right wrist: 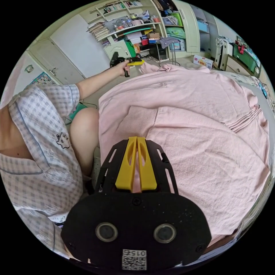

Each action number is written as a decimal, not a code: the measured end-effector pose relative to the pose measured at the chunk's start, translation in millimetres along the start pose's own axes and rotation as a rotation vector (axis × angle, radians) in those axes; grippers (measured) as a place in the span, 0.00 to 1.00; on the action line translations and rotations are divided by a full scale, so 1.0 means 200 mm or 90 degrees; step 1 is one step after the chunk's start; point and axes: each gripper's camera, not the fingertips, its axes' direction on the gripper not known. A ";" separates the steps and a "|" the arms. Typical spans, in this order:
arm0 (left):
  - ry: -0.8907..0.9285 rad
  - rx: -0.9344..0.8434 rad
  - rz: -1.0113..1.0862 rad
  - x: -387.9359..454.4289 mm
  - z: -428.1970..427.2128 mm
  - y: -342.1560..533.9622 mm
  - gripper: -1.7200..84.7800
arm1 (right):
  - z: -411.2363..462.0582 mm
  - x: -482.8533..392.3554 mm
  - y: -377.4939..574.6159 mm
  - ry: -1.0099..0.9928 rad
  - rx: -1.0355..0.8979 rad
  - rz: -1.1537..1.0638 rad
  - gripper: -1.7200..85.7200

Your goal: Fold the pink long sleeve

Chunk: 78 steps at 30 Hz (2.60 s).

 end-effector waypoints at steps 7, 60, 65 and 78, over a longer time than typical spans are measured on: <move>0.301 0.095 0.188 1.09 -0.52 0.42 0.02 | -0.06 -0.01 0.05 0.025 -0.006 0.047 0.01; -0.142 -0.201 0.651 2.45 0.05 1.66 0.12 | -0.79 0.41 1.14 0.118 0.278 0.432 0.03; -0.193 -0.198 0.589 2.34 0.11 1.56 0.14 | -0.81 0.34 1.08 0.283 0.248 0.419 0.05; -0.276 -0.230 0.584 2.25 0.43 1.43 0.13 | -0.66 0.50 0.98 0.129 0.173 0.365 0.03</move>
